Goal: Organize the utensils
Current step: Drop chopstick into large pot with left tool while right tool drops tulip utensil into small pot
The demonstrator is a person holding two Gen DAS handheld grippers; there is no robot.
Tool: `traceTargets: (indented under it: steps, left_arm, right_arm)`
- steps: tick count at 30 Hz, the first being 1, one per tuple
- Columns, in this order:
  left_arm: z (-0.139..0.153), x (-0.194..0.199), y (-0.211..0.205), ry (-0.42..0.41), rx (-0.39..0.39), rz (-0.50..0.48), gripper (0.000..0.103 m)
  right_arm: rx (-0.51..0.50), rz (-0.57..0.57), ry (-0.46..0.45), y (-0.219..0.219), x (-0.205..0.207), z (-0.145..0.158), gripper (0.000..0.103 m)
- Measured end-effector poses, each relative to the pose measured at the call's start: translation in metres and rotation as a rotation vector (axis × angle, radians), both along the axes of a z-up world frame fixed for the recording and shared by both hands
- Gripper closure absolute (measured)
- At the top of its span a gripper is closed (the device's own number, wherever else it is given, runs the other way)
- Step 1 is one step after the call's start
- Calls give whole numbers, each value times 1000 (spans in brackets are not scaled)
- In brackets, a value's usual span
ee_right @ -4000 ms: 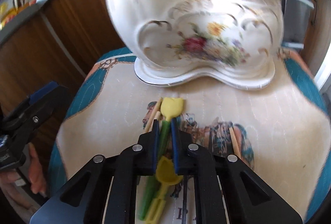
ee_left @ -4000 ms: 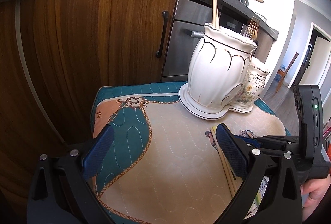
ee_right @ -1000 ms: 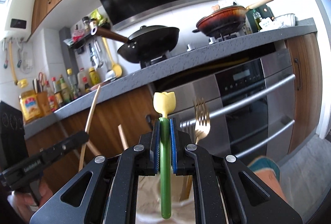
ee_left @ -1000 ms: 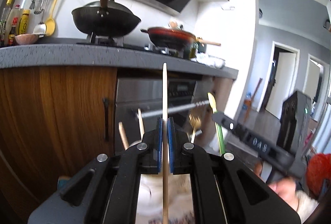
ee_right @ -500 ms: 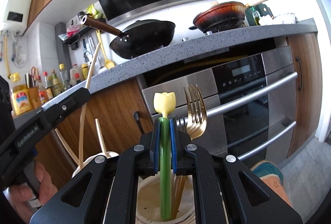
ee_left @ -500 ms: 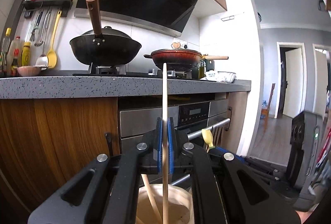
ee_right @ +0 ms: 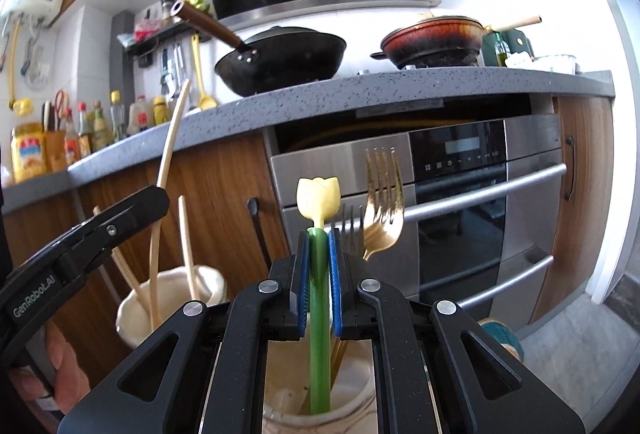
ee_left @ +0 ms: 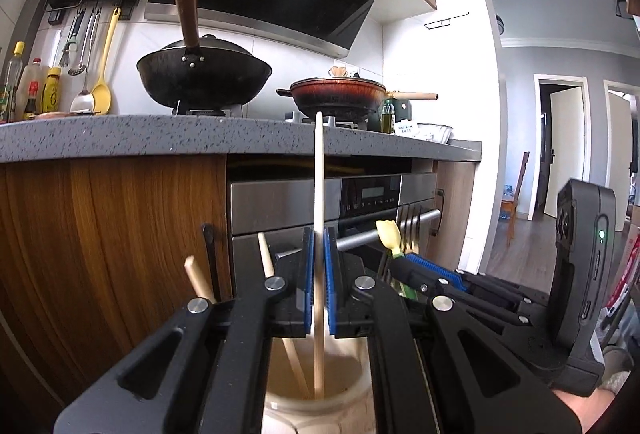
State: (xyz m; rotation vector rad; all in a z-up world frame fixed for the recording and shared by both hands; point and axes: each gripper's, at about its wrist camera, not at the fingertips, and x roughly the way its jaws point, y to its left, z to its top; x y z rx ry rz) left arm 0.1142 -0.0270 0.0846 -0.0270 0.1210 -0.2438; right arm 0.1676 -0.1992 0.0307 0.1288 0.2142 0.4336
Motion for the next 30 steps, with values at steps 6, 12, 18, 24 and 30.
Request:
traceTargets:
  steps: [6, 12, 18, 24, 30]
  left_arm:
    - [-11, -20, 5, 43, -9, 11, 98]
    - [-23, -30, 7, 116, -5, 16, 98]
    - [-33, -31, 7, 154, 4, 28, 98]
    - [-33, -34, 9, 146, 5, 35, 98]
    - [-31, -36, 12, 139, -3, 37, 86]
  right_arm:
    - [-64, -4, 21, 3, -9, -2, 93]
    - [-85, -5, 87, 4, -16, -6, 93]
    - [-127, 1, 113, 9, -23, -10, 93]
    - [-148, 14, 151, 10, -21, -17, 92]
    - [-139, 20, 151, 9, -24, -15, 78]
